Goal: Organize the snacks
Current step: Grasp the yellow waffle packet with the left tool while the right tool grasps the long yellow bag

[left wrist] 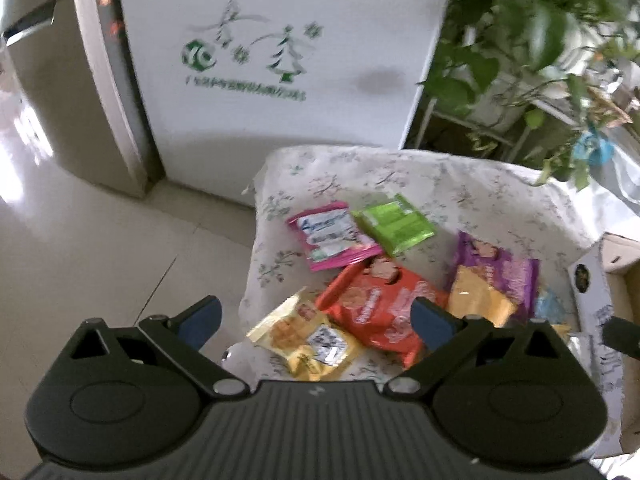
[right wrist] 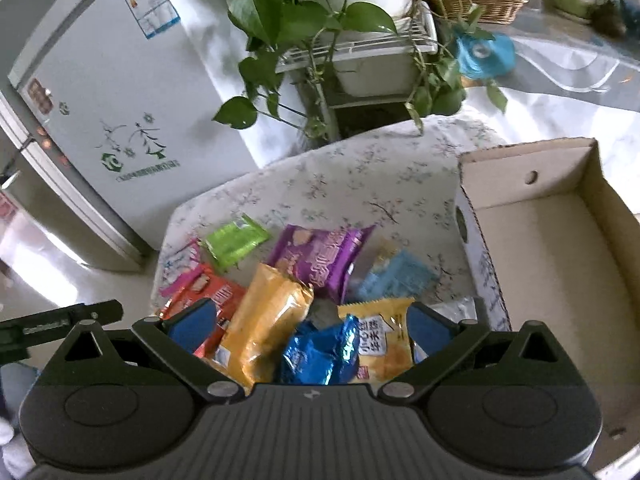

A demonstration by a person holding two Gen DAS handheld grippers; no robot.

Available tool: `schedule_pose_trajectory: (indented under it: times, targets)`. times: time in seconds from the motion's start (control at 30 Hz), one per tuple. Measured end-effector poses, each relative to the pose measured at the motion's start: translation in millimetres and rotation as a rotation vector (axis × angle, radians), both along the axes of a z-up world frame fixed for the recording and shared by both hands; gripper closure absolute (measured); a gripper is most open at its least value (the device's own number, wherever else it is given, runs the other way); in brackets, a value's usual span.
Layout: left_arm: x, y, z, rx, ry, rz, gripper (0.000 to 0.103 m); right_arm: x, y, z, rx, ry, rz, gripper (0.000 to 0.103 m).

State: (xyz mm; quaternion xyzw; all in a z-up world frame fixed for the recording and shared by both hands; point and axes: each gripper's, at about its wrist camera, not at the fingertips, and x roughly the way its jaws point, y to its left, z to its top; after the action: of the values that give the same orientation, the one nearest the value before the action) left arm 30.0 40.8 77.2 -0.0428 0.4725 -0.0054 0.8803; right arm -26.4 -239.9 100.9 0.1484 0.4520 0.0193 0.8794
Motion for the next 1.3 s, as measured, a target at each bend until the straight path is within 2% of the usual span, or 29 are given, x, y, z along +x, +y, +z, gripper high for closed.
schedule_pose_trajectory:
  times: [0.27,0.4,0.6,0.83,1.03,1.2,1.3]
  targets:
    - [14.9,16.1,-29.0,-0.011,0.082,0.015,0.003,14.7,1.9,-8.5,0.064,0.035,0.07,0.0]
    - [16.4,11.1,-46.0,0.003,0.121,-0.019,0.003,19.5,3.8,-13.3,0.139,0.059,0.074,0.001]
    - [21.7,10.2,-72.8,-0.001,0.186,0.005,0.004,25.8,7.1,-19.5,0.21,0.088,0.063,0.003]
    - [28.3,6.5,-83.0,-0.011,0.163,0.031,0.004,35.0,17.6,-27.3,0.277,0.118,0.058,0.005]
    - [35.4,2.6,-94.1,-0.025,0.168,0.058,0.006,41.9,30.0,-35.4,0.28,0.146,0.061,0.008]
    - [34.8,1.8,-97.9,-0.054,0.156,0.051,0.02,48.8,31.2,-46.3,0.315,0.185,0.034,0.014]
    - [31.5,0.3,-95.7,-0.051,0.144,0.042,0.025,52.7,32.3,-53.2,0.341,0.208,0.013,0.017]
